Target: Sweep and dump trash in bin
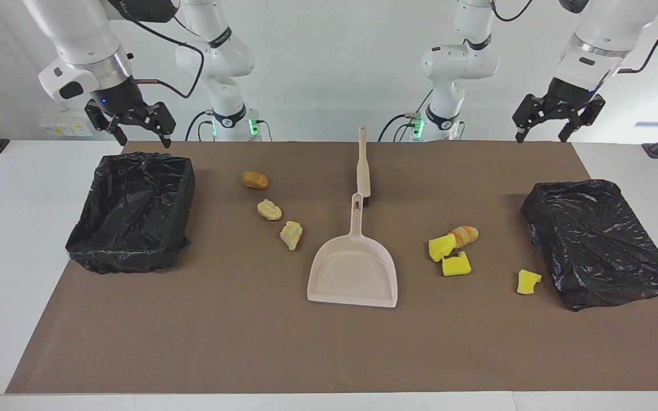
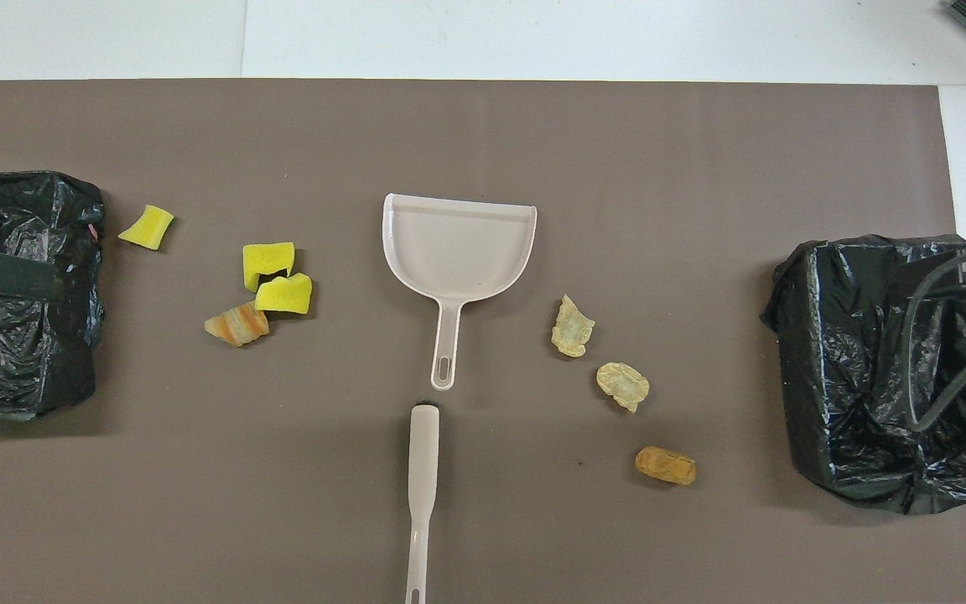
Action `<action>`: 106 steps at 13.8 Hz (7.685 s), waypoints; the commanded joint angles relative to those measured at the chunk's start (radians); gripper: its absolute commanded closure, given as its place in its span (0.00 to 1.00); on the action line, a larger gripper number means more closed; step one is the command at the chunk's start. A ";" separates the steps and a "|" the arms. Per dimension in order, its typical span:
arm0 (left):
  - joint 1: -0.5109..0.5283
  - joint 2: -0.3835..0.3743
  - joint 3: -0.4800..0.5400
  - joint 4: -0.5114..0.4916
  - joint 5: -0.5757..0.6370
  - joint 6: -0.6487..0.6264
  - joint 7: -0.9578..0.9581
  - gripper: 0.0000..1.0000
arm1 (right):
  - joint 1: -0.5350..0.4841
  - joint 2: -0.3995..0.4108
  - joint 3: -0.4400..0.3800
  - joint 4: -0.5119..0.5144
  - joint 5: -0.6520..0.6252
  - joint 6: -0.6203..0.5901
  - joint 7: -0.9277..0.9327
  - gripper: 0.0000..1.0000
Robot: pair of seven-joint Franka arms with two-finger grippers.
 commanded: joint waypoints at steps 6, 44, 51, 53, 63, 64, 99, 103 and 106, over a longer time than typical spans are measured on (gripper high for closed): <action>0.003 -0.022 -0.001 -0.026 -0.015 0.006 -0.002 0.00 | -0.003 -0.015 -0.004 -0.025 0.019 0.027 -0.027 0.00; -0.793 -0.131 -0.037 -0.839 -0.216 0.539 -0.459 0.00 | 0.478 0.385 0.004 -0.034 0.045 0.399 0.557 0.00; -0.801 -0.102 -0.035 -0.878 -0.234 0.544 -0.465 0.00 | 0.595 0.465 0.002 0.020 0.026 0.456 0.725 0.00; -0.810 -0.093 -0.037 -0.885 -0.239 0.555 -0.469 0.00 | 0.597 0.465 0.002 0.020 0.029 0.456 0.725 0.00; -0.841 -0.086 -0.035 -0.910 -0.239 0.572 -0.481 1.00 | 0.592 0.467 0.002 0.012 0.026 0.458 0.711 0.00; -0.841 -0.086 -0.035 -0.910 -0.239 0.570 -0.466 1.00 | 0.592 0.467 0.002 0.012 0.026 0.458 0.711 0.00; 0.058 0.302 -0.023 -0.239 0.317 0.253 -0.048 1.00 | 0.747 0.494 0.015 -0.086 -0.167 0.640 0.854 0.45; 0.062 0.308 -0.023 -0.325 0.315 0.357 -0.053 1.00 | 0.733 0.484 0.013 -0.074 -0.161 0.631 0.832 1.00; 0.035 0.293 -0.026 -0.356 0.307 0.328 -0.062 1.00 | 0.714 0.447 0.013 -0.072 -0.153 0.599 0.810 1.00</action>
